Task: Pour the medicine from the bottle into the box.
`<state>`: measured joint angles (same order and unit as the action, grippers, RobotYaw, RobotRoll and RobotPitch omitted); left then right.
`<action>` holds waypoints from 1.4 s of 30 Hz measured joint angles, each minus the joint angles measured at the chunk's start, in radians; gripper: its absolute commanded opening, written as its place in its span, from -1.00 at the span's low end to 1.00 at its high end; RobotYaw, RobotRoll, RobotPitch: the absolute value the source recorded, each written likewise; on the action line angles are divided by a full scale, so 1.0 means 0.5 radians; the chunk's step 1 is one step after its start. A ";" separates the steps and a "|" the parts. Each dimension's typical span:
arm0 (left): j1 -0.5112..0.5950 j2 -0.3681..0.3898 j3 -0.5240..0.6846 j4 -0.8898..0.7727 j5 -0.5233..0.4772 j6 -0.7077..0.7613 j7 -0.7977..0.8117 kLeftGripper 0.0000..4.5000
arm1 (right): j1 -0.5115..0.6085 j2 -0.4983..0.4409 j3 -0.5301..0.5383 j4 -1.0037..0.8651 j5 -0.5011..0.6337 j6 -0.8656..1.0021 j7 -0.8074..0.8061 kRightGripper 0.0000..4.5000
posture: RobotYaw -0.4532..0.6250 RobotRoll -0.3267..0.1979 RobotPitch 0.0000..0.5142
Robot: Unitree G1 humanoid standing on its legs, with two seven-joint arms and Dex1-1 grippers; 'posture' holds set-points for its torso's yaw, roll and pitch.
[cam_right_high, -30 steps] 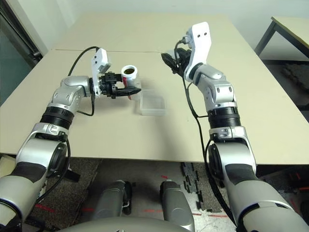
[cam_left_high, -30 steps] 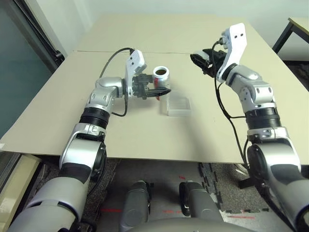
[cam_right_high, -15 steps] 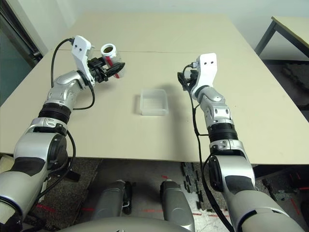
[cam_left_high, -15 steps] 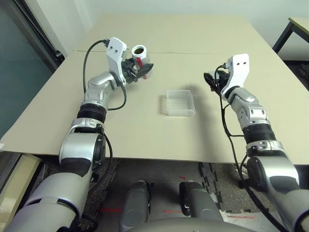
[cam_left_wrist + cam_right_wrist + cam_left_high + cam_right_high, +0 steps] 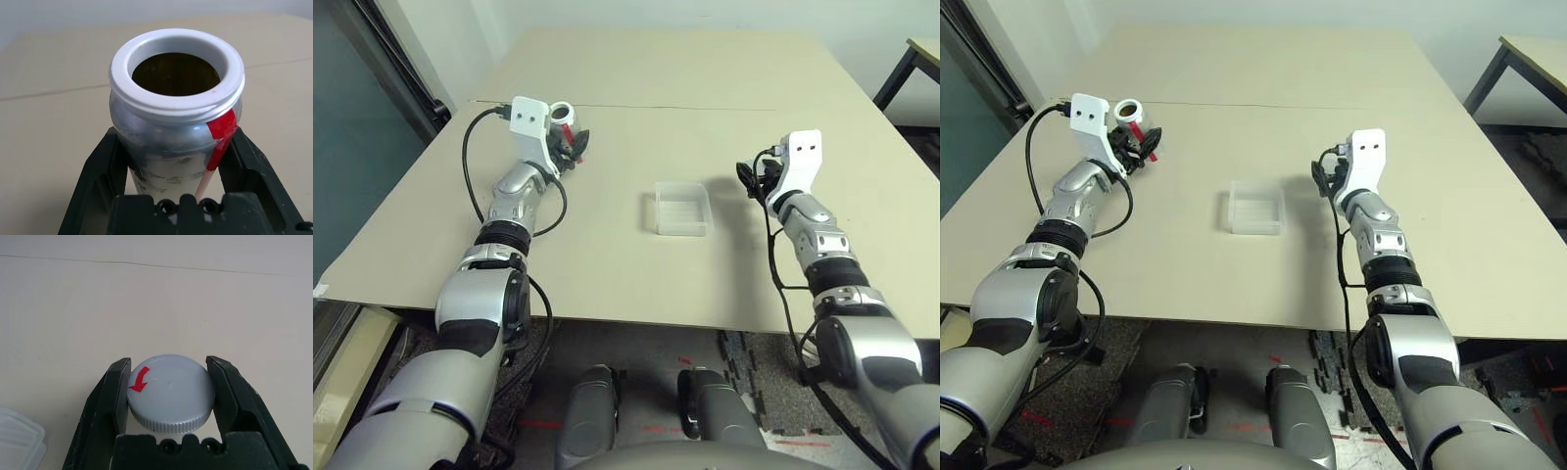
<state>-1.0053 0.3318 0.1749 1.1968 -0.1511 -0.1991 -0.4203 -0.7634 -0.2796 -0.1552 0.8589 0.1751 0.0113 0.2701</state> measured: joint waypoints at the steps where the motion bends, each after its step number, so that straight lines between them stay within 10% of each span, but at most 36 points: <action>1: 0.005 -0.001 0.000 0.004 0.005 0.000 0.001 0.26 | -0.003 0.008 -0.003 0.019 -0.001 -0.007 -0.013 0.15 | -0.11 0.25 -0.73; 21: 0.012 -0.004 0.004 0.003 0.049 -0.014 -0.010 0.26 | 0.017 0.116 -0.023 0.176 -0.045 -0.201 -0.223 0.15 | -0.09 0.25 -0.77; 27: 0.012 -0.009 0.005 0.003 0.053 -0.014 -0.022 0.26 | 0.016 0.112 -0.023 0.197 -0.046 -0.201 -0.219 1.00 | -0.09 0.25 -0.77; 42: 0.011 -0.010 0.006 0.003 0.056 -0.014 -0.023 0.26 | -0.008 0.107 -0.027 0.219 -0.040 -0.200 -0.170 1.00 | -0.11 0.25 -0.80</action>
<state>-1.0000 0.3267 0.1779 1.1985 -0.1231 -0.2064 -0.4318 -0.7671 -0.2261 -0.1685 0.9683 0.1552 -0.0889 0.1853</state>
